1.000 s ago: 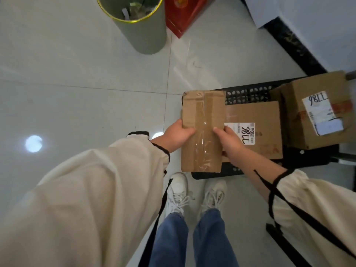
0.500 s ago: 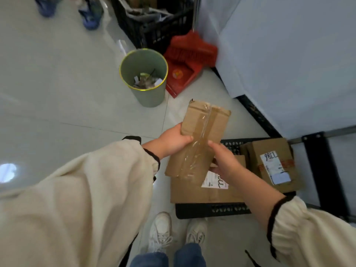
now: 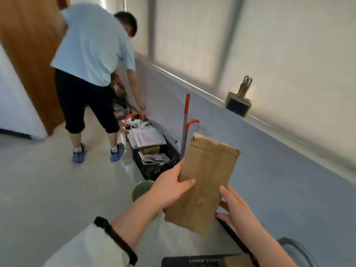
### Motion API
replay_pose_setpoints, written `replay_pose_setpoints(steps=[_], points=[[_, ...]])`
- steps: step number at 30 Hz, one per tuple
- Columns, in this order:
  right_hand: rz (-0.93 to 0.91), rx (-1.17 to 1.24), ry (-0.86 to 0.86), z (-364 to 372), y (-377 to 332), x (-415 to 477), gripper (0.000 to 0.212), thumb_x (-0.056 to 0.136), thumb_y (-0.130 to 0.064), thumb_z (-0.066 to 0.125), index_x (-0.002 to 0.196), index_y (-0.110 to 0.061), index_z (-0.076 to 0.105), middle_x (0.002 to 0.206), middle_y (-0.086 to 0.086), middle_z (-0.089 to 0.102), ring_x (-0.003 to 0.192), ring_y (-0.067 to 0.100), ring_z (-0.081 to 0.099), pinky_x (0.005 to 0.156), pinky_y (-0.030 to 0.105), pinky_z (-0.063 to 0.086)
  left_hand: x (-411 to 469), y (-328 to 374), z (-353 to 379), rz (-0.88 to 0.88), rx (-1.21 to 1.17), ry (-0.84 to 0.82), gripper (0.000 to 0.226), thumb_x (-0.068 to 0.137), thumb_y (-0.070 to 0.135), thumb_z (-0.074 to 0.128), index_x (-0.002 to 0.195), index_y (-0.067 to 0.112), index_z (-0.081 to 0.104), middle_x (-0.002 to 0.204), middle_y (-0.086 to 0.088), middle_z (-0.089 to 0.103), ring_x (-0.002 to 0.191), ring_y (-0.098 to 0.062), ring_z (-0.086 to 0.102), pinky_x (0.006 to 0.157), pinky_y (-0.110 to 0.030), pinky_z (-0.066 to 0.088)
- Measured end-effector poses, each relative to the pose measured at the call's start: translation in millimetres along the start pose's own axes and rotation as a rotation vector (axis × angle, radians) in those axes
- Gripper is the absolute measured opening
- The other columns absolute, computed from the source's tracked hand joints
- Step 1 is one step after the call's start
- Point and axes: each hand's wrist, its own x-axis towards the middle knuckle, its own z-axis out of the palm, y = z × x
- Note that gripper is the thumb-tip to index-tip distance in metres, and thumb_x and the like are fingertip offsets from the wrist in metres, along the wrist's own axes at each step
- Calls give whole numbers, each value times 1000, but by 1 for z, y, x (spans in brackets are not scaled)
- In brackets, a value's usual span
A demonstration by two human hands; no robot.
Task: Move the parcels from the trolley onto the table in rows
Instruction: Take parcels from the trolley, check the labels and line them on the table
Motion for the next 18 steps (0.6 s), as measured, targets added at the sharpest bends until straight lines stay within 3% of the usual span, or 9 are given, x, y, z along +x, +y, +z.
replay_pose_setpoints(steps=[3, 6, 8, 10, 12, 15, 18], points=[[-169, 68, -55, -3, -66, -46, 24, 93, -41, 42, 109, -47, 59, 103, -28, 67, 98, -1, 63, 72, 26, 53, -34, 69, -35, 148, -40, 52, 59, 71, 59, 59, 127, 58, 40, 111, 35, 60, 104, 9, 56, 89, -26, 49], [-281, 132, -83, -5, -110, -77, 26, 84, -45, 46, 107, -47, 59, 102, -32, 66, 104, -1, 58, 87, 37, 47, -61, 115, -55, 315, -95, 87, 43, 76, 55, 60, 115, 64, 46, 113, 34, 60, 103, 12, 56, 81, -17, 49], [-321, 177, -73, -4, -128, -86, 23, 84, -43, 46, 97, -45, 64, 99, -29, 67, 101, 0, 59, 89, 41, 46, -73, 134, -62, 376, -116, 103, 38, 79, 52, 61, 114, 61, 49, 113, 29, 62, 104, 7, 58, 80, -17, 51], [-376, 154, -88, 0, -142, -95, 22, 83, -46, 47, 92, -49, 67, 102, -27, 67, 97, -2, 62, 83, 35, 48, -78, 146, -65, 421, -111, 113, 38, 80, 52, 59, 115, 60, 48, 114, 29, 61, 105, 7, 58, 81, -17, 50], [-397, 157, -68, 1, -147, -99, 23, 81, -48, 49, 97, -45, 65, 106, -21, 67, 97, 0, 62, 80, 33, 49, -79, 153, -67, 463, -92, 120, 40, 79, 53, 57, 116, 61, 47, 115, 30, 61, 106, 8, 57, 85, -21, 50], [-428, 198, -47, 3, -154, -100, 33, 78, -50, 48, 104, -39, 64, 103, -19, 69, 103, 7, 62, 86, 39, 49, -82, 164, -72, 505, -22, 157, 42, 77, 55, 55, 118, 57, 47, 114, 32, 59, 106, 9, 55, 90, -26, 48], [-356, 337, -44, 11, -165, -99, 25, 96, -28, 39, 97, -27, 65, 106, -2, 68, 99, 17, 59, 86, 46, 47, -88, 171, -80, 548, 105, 245, 51, 79, 55, 52, 129, 51, 41, 117, 32, 56, 110, 9, 51, 91, -14, 44]])
